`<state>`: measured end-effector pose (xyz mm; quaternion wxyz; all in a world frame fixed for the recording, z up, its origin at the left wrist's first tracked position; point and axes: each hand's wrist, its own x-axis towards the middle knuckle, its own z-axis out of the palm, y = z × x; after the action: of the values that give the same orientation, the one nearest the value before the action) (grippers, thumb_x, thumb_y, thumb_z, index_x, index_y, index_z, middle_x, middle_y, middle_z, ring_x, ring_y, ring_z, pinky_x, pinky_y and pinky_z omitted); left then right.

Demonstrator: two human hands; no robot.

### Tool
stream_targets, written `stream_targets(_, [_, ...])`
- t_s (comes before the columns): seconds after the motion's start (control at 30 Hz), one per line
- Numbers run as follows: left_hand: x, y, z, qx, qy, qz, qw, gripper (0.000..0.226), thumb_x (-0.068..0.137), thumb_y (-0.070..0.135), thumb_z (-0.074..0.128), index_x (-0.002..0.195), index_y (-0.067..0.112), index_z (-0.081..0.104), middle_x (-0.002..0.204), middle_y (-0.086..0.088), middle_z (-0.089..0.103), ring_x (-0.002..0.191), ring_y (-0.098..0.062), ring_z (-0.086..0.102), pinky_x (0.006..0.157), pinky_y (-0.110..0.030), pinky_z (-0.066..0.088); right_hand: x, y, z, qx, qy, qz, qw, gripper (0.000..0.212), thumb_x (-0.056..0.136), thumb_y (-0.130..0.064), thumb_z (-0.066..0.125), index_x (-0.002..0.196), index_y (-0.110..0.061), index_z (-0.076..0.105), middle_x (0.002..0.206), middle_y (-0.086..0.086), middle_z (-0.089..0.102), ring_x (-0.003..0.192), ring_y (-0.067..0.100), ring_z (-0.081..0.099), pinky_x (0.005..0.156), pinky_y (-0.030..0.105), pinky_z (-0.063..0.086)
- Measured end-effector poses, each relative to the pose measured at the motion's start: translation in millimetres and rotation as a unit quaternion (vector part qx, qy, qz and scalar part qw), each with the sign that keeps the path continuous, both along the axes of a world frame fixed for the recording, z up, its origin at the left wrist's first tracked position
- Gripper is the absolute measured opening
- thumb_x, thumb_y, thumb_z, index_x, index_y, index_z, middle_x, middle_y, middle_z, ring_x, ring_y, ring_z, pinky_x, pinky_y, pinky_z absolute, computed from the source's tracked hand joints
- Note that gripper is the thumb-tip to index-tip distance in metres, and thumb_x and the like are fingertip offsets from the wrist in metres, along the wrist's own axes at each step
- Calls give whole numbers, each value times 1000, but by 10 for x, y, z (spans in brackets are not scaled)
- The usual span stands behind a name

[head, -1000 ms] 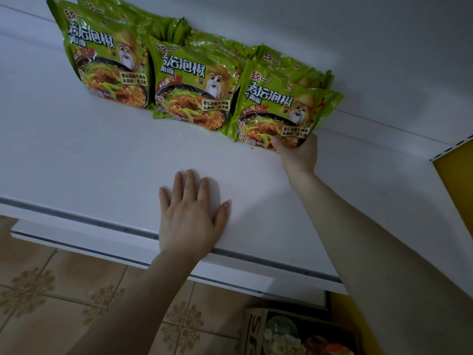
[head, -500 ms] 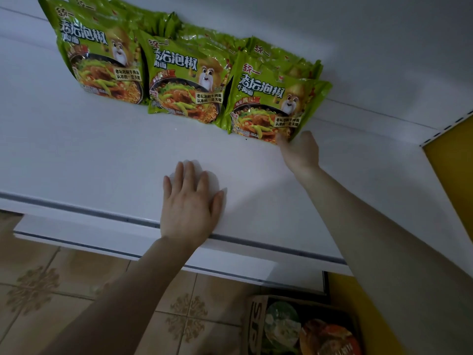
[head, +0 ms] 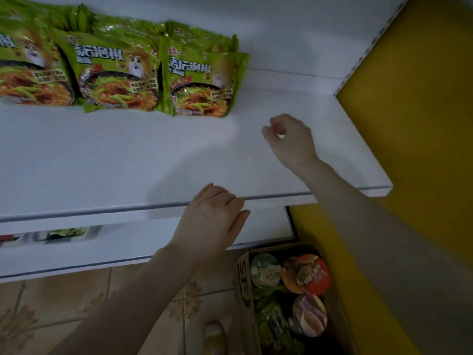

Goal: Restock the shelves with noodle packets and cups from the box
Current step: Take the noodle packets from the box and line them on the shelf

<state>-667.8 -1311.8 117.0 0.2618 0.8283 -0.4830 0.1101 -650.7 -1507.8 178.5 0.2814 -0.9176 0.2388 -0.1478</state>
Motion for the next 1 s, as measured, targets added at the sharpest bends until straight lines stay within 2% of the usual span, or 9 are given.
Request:
stream_targets(0.1, [-241, -86, -6, 26, 11, -60, 998, 34, 88, 28, 46, 73, 8, 70, 70, -5, 68, 71, -25, 64, 81, -34, 50, -489, -93, 13, 5, 11, -43, 999, 35, 93, -26, 52, 121, -6, 55, 120, 8, 62, 112, 18, 56, 92, 19, 37])
stream_targets(0.23, [-516, -230, -106, 55, 20, -126, 990, 38, 88, 31, 44, 71, 7, 69, 65, -6, 66, 65, -24, 62, 72, -30, 39, -1046, -221, -50, 8, 33, -98, 995, 33, 93, -24, 53, 118, -4, 58, 115, 10, 64, 108, 21, 58, 87, 18, 38])
stream_targets(0.37, [-897, -386, -274, 95, 44, -200, 974, 39, 88, 31, 42, 69, 9, 68, 61, -4, 64, 58, -23, 60, 62, -28, 48, -1693, -428, -212, 29, 68, -158, 985, 32, 93, -22, 52, 117, -1, 57, 114, 13, 63, 106, 24, 58, 83, 24, 41])
stream_targets(0.5, [-1183, -514, -528, 127, 79, -241, 959, 43, 88, 34, 39, 67, 10, 67, 58, -5, 62, 54, -24, 58, 58, -29, 51, -2276, -571, -506, 37, 117, -211, 970, 32, 93, -23, 51, 116, -1, 57, 111, 13, 63, 104, 26, 58, 67, 17, 31])
stream_targets(0.7, [-1575, -610, -995, 219, 78, -259, 937, 42, 83, 36, 37, 65, 13, 68, 56, -3, 64, 49, -22, 59, 45, -23, 45, -3049, -612, -1094, 97, 172, -265, 944, 34, 94, -23, 51, 116, 2, 56, 111, 20, 62, 103, 32, 57, 72, 26, 36])
stream_targets(0.77, [-1683, -639, -1157, 239, 73, -254, 934, 33, 82, 34, 49, 62, 14, 67, 53, -2, 63, 46, -21, 59, 39, -22, 42, -3267, -577, -1327, 122, 187, -279, 934, 33, 94, -23, 50, 113, 3, 57, 109, 22, 62, 101, 35, 57, 76, 33, 42])
stream_targets(0.83, [-1809, -672, -1268, 266, 84, -244, 929, 19, 85, 28, 61, 77, 12, 70, 66, -5, 67, 60, -22, 63, 45, -25, 44, -3478, -537, -1563, 150, 206, -284, 924, 31, 95, -24, 50, 111, 2, 57, 108, 22, 62, 100, 34, 58, 77, 35, 44])
stream_targets(0.9, [-1925, -719, -1411, 314, 96, -223, 918, 27, 95, 32, 44, 105, 15, 63, 96, -6, 67, 90, -22, 62, 65, -27, 45, -3673, -486, -1795, 176, 228, -286, 914, 31, 95, -24, 50, 112, 1, 57, 110, 19, 62, 100, 32, 58, 75, 32, 43])
stream_targets(1.0, [-2082, -817, -1667, 385, 96, -215, 892, 35, 98, 36, 31, 115, 17, 55, 108, -5, 62, 101, -20, 57, 77, -27, 43, -3933, -440, -2185, 202, 252, -291, 901, 32, 94, -24, 52, 115, -1, 57, 109, 20, 63, 100, 34, 59, 76, 35, 45])
